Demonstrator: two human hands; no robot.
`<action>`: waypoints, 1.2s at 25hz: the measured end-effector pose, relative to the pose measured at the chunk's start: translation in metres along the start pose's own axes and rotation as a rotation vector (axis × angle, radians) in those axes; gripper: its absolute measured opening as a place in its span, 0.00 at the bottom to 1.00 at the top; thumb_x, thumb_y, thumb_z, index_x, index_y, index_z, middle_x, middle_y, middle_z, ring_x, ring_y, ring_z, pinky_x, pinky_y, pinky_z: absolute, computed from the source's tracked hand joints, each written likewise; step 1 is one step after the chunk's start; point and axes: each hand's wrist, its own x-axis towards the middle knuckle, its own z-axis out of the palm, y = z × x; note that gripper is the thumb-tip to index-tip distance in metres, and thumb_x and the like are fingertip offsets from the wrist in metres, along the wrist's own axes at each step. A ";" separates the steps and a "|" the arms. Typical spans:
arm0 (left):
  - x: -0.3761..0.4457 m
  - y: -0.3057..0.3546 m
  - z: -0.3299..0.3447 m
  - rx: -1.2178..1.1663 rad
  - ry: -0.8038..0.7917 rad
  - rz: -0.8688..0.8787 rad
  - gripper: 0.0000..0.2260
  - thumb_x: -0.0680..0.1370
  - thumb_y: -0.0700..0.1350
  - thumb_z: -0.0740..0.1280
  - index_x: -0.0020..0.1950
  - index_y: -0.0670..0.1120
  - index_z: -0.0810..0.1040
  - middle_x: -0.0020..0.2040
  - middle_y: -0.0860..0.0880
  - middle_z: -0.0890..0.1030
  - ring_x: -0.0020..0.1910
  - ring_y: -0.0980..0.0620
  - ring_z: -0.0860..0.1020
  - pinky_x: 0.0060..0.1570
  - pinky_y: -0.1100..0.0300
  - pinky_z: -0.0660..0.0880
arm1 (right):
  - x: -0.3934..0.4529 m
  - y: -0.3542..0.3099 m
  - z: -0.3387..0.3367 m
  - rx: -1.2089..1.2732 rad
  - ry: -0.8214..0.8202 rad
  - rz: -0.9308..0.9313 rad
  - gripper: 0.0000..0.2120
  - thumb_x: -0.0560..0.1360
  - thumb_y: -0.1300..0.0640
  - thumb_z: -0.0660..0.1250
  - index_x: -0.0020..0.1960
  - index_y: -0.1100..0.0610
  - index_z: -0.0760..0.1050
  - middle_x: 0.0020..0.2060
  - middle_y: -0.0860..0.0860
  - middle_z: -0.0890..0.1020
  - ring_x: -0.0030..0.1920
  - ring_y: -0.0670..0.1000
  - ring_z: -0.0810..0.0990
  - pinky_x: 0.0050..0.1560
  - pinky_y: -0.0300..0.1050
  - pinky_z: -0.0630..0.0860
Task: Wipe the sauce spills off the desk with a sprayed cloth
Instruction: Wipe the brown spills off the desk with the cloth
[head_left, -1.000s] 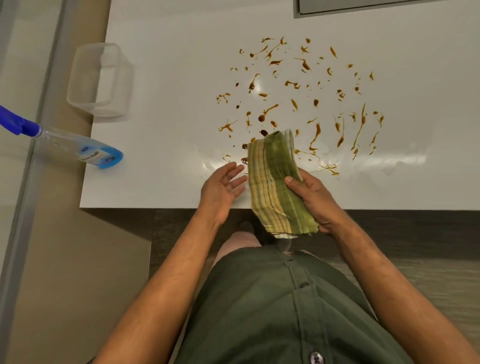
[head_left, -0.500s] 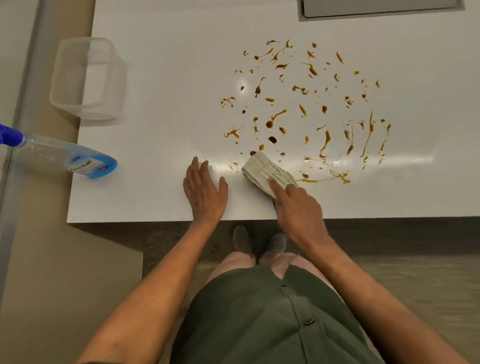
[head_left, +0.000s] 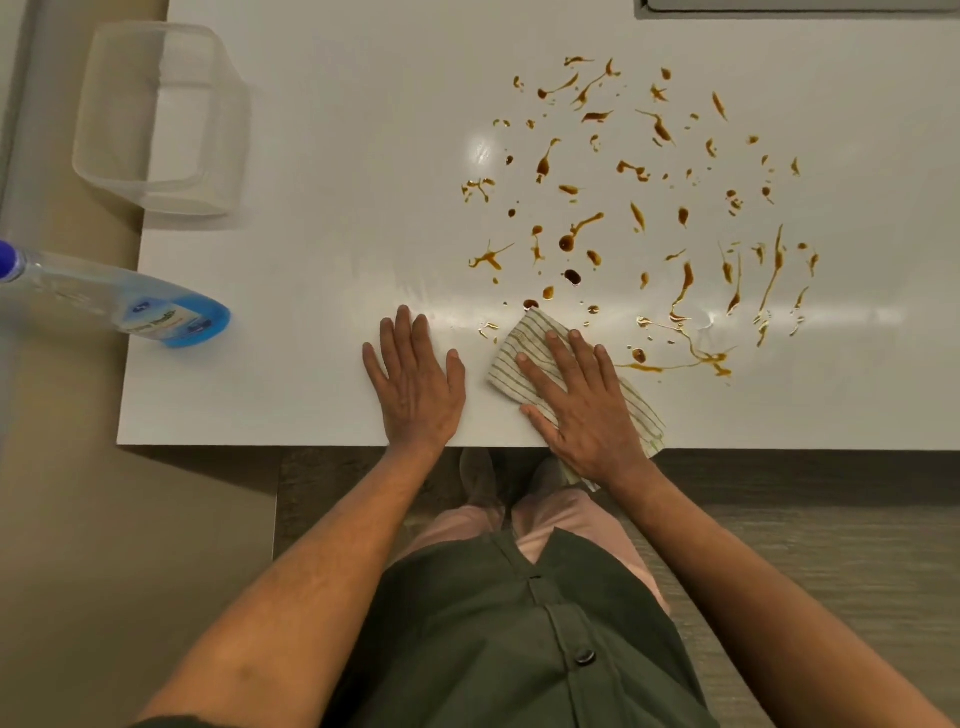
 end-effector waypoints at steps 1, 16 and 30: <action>0.001 0.000 0.001 0.016 0.000 0.000 0.33 0.84 0.59 0.45 0.85 0.43 0.55 0.87 0.43 0.51 0.86 0.42 0.49 0.83 0.35 0.47 | 0.001 0.000 0.003 0.008 0.008 0.013 0.31 0.86 0.36 0.49 0.86 0.44 0.49 0.86 0.55 0.48 0.86 0.58 0.45 0.85 0.63 0.46; 0.001 -0.001 0.004 0.073 0.045 0.007 0.31 0.85 0.58 0.47 0.85 0.43 0.55 0.87 0.42 0.52 0.86 0.41 0.50 0.83 0.35 0.49 | 0.076 -0.057 -0.008 0.211 0.107 0.123 0.26 0.87 0.46 0.56 0.84 0.47 0.60 0.85 0.58 0.57 0.86 0.61 0.52 0.85 0.61 0.52; 0.001 0.001 0.005 0.101 0.045 -0.009 0.31 0.86 0.56 0.46 0.85 0.42 0.54 0.87 0.42 0.52 0.86 0.41 0.50 0.83 0.35 0.50 | 0.088 -0.024 -0.028 0.288 0.220 0.379 0.29 0.82 0.61 0.61 0.83 0.55 0.64 0.83 0.61 0.61 0.84 0.64 0.55 0.85 0.61 0.53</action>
